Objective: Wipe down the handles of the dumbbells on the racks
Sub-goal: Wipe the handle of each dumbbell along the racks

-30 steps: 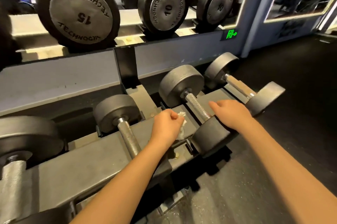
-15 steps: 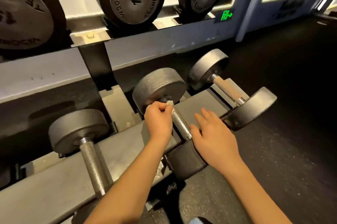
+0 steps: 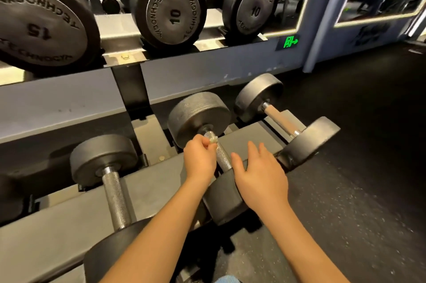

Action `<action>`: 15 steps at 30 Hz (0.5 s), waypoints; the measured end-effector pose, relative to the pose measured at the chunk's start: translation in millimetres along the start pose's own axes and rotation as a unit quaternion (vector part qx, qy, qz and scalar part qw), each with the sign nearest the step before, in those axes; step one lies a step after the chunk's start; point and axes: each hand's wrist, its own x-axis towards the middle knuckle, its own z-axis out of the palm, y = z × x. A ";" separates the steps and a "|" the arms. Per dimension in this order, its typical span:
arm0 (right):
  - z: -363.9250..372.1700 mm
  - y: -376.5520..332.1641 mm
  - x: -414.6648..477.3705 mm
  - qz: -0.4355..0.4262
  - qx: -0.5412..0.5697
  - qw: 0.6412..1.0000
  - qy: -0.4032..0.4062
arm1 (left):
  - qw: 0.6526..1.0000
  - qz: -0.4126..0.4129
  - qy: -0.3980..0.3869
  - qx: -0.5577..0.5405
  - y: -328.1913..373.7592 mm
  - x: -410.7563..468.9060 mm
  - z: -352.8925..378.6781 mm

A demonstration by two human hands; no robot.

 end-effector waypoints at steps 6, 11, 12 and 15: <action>2.8 0.4 1.1 -0.017 -0.008 0.999 0.031 | 1.000 0.000 0.027 0.013 -1.0 19.6 -7.2; 3.0 1.2 0.1 -0.020 -0.008 0.999 0.039 | 0.999 0.031 0.005 0.022 -6.0 11.4 -4.1; 2.9 1.4 0.1 -0.021 -0.008 0.999 0.039 | 0.999 0.039 -0.014 0.036 -6.0 9.3 -5.1; 0.8 0.1 -1.2 -0.018 -0.009 0.999 0.033 | 0.991 0.077 -0.076 0.081 -4.3 4.3 -10.9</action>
